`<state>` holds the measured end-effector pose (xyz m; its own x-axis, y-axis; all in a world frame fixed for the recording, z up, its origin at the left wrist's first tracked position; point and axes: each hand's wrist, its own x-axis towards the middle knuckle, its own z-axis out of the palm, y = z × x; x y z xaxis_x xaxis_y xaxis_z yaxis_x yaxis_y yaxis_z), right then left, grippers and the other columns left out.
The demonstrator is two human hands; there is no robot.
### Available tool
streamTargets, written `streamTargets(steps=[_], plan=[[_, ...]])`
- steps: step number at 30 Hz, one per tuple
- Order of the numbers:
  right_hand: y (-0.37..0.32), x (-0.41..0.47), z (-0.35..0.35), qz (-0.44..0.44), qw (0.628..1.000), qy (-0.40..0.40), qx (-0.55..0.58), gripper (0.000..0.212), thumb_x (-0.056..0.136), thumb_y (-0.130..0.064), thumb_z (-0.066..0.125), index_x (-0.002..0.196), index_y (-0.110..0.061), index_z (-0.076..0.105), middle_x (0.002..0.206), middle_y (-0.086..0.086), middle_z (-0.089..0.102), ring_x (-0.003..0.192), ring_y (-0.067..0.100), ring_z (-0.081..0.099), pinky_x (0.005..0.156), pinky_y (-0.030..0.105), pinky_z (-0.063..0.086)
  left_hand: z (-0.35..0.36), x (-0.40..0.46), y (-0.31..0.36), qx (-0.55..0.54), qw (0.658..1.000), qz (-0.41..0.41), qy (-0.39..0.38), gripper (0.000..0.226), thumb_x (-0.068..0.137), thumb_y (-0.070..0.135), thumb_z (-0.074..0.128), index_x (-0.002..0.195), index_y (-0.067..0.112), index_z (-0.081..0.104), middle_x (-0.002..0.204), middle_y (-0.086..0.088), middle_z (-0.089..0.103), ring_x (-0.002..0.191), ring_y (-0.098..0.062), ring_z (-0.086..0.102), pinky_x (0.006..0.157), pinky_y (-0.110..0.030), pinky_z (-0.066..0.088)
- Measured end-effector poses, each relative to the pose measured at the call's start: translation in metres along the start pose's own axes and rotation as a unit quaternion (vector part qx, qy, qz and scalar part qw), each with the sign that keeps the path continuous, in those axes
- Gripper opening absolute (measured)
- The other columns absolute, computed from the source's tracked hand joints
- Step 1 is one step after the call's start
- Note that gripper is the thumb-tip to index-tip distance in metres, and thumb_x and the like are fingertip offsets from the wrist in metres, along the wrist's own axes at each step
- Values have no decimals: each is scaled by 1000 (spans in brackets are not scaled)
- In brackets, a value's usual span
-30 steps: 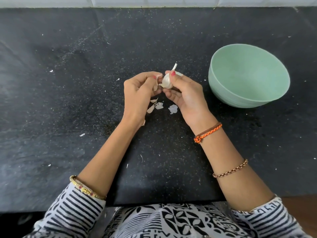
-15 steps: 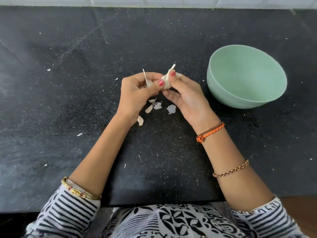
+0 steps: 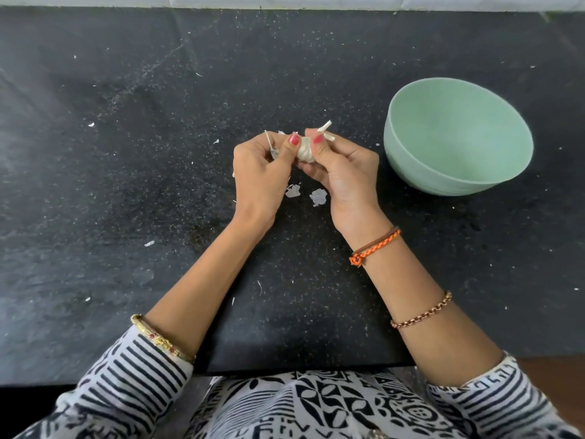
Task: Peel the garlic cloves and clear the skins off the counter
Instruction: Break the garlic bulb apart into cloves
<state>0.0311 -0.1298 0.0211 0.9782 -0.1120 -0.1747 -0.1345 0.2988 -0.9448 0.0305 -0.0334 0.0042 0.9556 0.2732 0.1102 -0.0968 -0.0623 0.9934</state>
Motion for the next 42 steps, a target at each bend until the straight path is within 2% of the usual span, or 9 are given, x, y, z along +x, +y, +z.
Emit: streamTargets(steps=[5, 9, 13, 19, 23, 28, 33, 38, 42], plan=[[3, -3, 1, -46, 999, 12, -27, 20, 85, -3, 63, 104, 1, 67, 73, -5, 67, 68, 7, 67, 61, 18, 54, 2, 3, -5, -10, 1000, -13, 9, 31, 90, 15, 57, 70, -9, 59, 68, -24, 56, 64, -21, 45, 58, -31, 39], [4, -4, 2, -56, 997, 21, -45, 21, 84, -2, 64, 105, 4, 67, 81, 2, 68, 69, 6, 67, 59, 17, 53, 2, 3, -3, -17, 999, -30, 11, 32, 93, 12, 55, 67, -7, 57, 65, -13, 49, 60, -20, 39, 53, -26, 34], [4, -4, 2, -58, 997, 22, -42, 22, 83, -1, 65, 105, 4, 66, 92, 13, 64, 68, 8, 66, 59, 18, 54, 0, 4, -1, -37, 998, -50, -3, 37, 93, 10, 55, 56, 9, 52, 56, -4, 47, 52, -8, 37, 49, -21, 32], [4, -8, 5, -75, 995, -12, -66, 25, 83, 2, 64, 109, 2, 65, 89, 11, 61, 67, 8, 66, 58, 16, 53, -3, 4, 2, -95, 991, -95, 7, 37, 94, 11, 53, 57, 5, 49, 66, -11, 50, 62, -24, 44, 59, -32, 42], [-4, -4, 3, -22, 999, -23, -36, 26, 85, 1, 62, 110, 1, 64, 78, 2, 66, 69, 11, 66, 61, 19, 55, -5, 6, 3, -65, 996, -62, -5, 37, 94, 16, 53, 59, 6, 51, 59, -6, 49, 55, -13, 44, 57, -28, 39], [-14, 3, -6, 5, 1000, -30, 1, 13, 89, -4, 58, 87, -13, 67, 104, 11, 67, 72, 8, 63, 66, 18, 54, -8, 7, 7, -102, 992, -77, 7, 30, 98, 16, 45, 73, 11, 59, 70, 2, 64, 57, -3, 51, 57, -16, 43], [-17, 3, -8, 36, 999, -34, -8, 11, 91, -15, 58, 84, -13, 67, 76, 3, 66, 62, 7, 60, 58, 16, 50, -10, 5, 15, -170, 977, -128, -25, 22, 88, -2, 41, 79, 11, 57, 74, -6, 64, 58, -11, 56, 55, -19, 45], [-14, 1, -7, 36, 998, -42, -32, 13, 90, -21, 60, 81, -15, 67, 72, -1, 67, 63, 6, 60, 58, 15, 50, -8, 4, 16, -159, 976, -145, -29, 27, 93, 2, 38, 78, 8, 60, 65, -2, 63, 54, -9, 55, 50, -18, 44], [-14, 0, -7, 37, 997, -50, -36, 14, 90, -22, 59, 81, -16, 68, 73, -1, 68, 64, 6, 61, 59, 15, 50, -9, 4, 15, -142, 979, -139, -35, 29, 99, 21, 42, 80, 10, 60, 62, 3, 61, 52, -6, 53, 48, -17, 42]])
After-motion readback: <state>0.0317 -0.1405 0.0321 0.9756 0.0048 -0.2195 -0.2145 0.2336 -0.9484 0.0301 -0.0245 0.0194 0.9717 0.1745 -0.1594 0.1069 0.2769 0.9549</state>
